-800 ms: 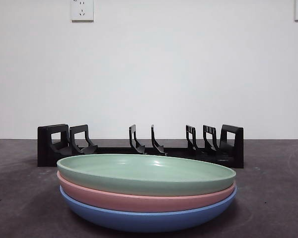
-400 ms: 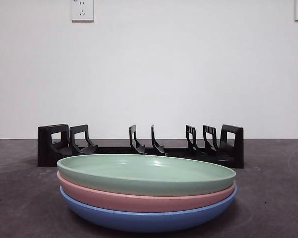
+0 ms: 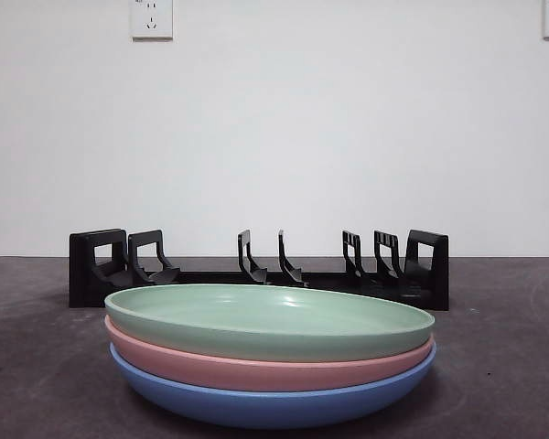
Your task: Place the plate
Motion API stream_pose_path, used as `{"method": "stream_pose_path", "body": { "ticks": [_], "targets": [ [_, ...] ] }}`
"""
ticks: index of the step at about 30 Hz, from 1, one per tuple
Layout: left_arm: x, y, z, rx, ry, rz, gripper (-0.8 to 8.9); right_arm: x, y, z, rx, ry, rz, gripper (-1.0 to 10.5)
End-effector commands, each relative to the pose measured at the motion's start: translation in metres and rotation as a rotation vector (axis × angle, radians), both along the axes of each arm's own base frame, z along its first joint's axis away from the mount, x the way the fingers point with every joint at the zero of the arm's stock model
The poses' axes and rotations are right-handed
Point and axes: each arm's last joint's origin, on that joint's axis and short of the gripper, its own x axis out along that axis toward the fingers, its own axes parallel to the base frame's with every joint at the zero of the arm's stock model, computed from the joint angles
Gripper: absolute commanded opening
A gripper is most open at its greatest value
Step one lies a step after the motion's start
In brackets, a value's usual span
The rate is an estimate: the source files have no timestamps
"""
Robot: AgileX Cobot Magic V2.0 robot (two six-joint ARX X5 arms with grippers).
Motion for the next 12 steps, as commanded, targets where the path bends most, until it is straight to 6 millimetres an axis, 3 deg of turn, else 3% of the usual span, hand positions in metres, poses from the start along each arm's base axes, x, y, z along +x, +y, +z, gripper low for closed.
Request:
{"method": "stream_pose_path", "body": {
  "ticks": [1,12],
  "targets": [
    [-0.001,0.001,0.002,-0.008,-0.034,-0.006,0.06,0.000,0.000,0.003,0.006,-0.016,0.007,0.2],
    [0.004,0.010,-0.010,-0.002,-0.032,0.286,0.06,0.000,0.000,0.003,0.007,-0.017,0.007,0.2]
  ]
}}
